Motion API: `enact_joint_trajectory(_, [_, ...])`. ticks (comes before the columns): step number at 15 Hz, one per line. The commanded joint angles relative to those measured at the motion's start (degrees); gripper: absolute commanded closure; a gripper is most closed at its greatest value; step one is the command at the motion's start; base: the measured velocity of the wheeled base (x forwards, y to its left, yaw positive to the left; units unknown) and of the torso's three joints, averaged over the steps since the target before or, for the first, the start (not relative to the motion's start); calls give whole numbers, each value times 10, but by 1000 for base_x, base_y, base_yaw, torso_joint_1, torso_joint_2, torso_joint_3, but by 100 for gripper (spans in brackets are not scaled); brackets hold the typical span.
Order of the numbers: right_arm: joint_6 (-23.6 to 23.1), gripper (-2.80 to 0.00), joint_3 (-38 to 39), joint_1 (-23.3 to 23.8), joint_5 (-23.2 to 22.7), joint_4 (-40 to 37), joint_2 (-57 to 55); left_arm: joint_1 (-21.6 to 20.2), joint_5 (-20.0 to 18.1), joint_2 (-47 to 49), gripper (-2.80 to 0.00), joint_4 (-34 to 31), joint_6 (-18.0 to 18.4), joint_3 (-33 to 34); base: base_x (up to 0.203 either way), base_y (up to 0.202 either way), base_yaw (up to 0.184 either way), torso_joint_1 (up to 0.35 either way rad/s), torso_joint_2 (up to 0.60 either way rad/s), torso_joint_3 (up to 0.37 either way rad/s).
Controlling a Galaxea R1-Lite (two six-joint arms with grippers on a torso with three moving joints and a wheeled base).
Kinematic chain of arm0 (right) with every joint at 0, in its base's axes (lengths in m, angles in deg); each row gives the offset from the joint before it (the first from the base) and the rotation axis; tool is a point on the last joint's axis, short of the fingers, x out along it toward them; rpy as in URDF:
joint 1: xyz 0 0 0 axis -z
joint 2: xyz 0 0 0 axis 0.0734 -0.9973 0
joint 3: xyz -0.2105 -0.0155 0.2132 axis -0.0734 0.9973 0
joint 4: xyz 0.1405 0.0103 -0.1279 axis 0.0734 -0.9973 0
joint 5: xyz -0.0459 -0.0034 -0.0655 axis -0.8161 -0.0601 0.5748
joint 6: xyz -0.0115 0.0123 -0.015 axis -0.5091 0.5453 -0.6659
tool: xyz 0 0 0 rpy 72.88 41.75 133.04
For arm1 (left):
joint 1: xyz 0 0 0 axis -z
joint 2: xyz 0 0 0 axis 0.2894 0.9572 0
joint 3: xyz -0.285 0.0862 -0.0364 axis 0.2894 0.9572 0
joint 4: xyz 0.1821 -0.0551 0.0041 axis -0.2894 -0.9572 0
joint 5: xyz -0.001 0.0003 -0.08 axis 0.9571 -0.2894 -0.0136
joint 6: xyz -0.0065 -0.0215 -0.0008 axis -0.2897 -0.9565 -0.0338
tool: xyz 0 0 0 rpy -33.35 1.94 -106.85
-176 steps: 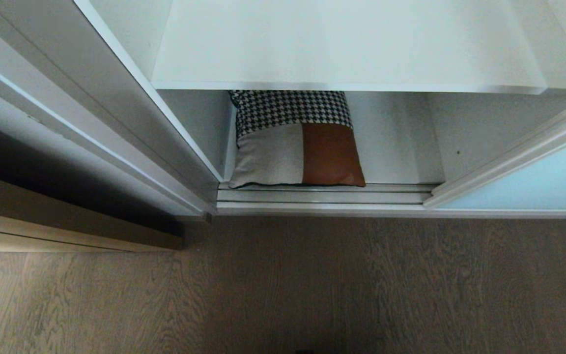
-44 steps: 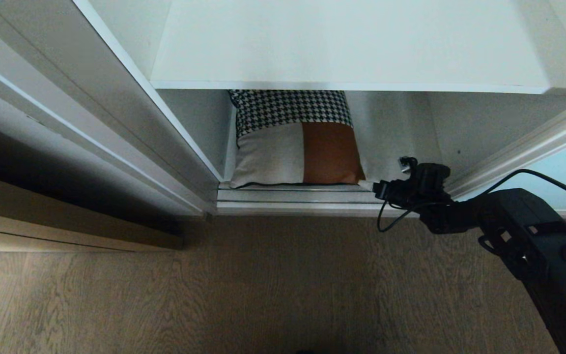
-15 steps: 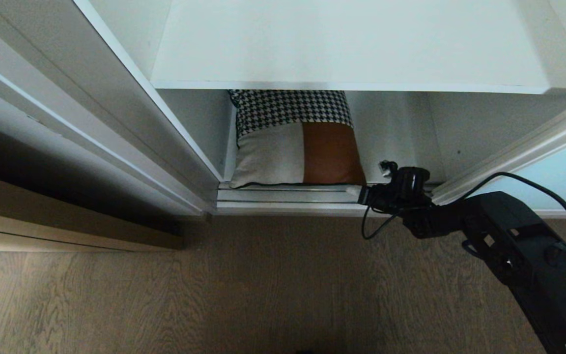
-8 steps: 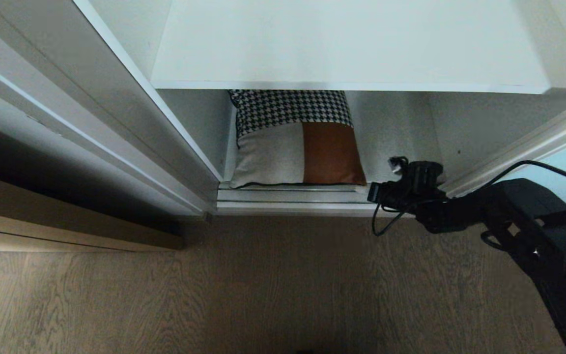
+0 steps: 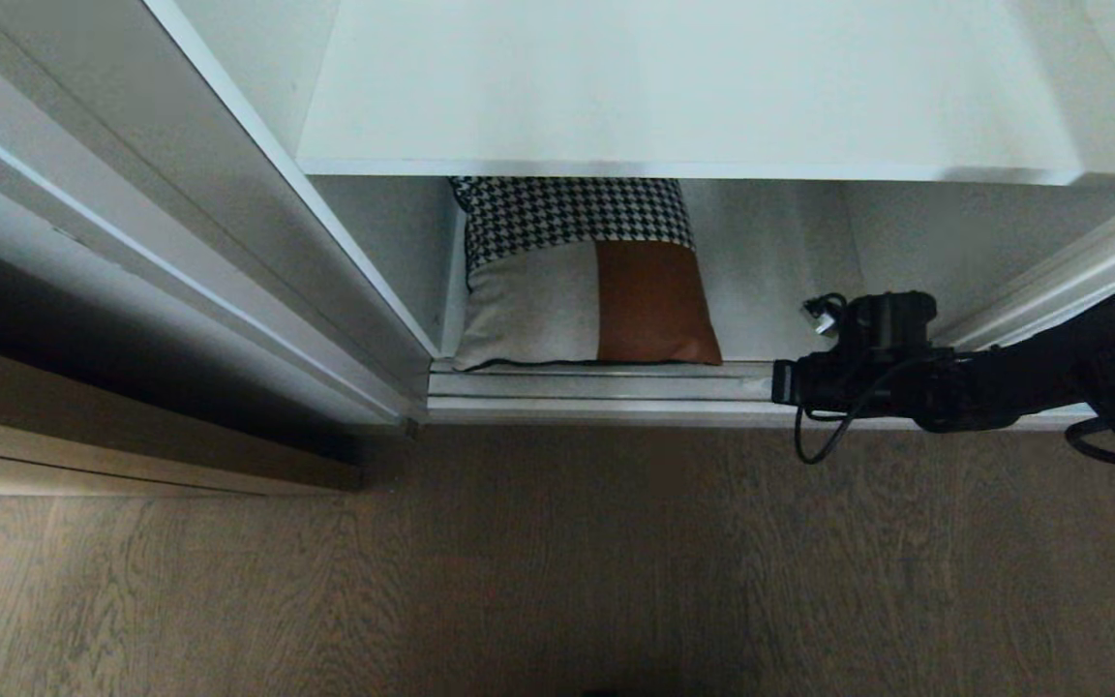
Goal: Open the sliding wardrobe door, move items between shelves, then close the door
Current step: Place the pillow on the higher shelf
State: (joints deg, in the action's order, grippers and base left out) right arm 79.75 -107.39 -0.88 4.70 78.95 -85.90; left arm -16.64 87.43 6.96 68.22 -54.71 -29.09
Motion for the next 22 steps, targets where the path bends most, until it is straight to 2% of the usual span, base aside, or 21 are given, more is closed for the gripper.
enact_joint_trajectory(1, [-4, 0, 48, -1, 5, -2, 59, 0, 0, 0, 0, 0, 0, 1, 0, 0, 0, 0, 0, 0])
enact_joint_trajectory(5, [-44, 0, 57, 13, 31, -36, 82, 0, 0, 0, 0, 0, 0, 1, 0, 0, 0, 0, 0, 0])
enact_joint_trajectory(9, [-40, 0, 56, 17, 31, -32, 80, 0, -2, 0, 0, -1, 8, 1, 0, 0, 0, 0, 0, 0])
enact_joint_trajectory(12, [-40, 0, 70, 16, 29, -30, 73, 0, 3, 0, 0, 0, -11, 0, 0, 0, 0, 0, 0, 0])
enact_joint_trajectory(17, [-40, 0, 105, 18, 27, -29, 86, 0, 4, 0, 0, 0, -13, 1, 0, 0, 0, 0, 0, 0])
enact_joint_trajectory(22, [-36, 0, 96, 17, 27, -30, 82, 0, 4, 0, 0, 1, -14, 1, 0, 0, 0, 0, 0, 0])
